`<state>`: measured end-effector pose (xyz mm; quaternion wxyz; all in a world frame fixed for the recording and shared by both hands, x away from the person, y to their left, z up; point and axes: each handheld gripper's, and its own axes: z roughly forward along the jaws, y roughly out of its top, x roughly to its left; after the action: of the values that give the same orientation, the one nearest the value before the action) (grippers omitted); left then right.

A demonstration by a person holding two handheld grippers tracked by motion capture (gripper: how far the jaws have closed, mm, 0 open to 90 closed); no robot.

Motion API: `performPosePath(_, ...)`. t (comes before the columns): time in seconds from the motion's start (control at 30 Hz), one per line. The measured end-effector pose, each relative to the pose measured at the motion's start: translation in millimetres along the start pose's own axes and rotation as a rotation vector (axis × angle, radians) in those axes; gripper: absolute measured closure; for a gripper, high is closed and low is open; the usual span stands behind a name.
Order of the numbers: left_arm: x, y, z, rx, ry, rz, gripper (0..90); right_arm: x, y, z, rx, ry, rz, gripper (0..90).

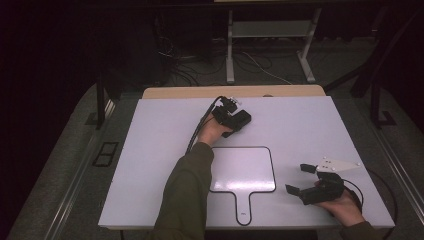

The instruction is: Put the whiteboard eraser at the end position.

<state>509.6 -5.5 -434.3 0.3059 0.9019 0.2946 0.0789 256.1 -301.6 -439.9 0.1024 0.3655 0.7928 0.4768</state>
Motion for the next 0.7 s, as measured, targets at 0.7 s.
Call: performPosePath(0.7, 1.8, -8.2, -16.4, -0.147, -0.045, -0.042, 25.3, 0.1, 2.1, 6.0, 0.008, 0.008, -0.021, 0.0)
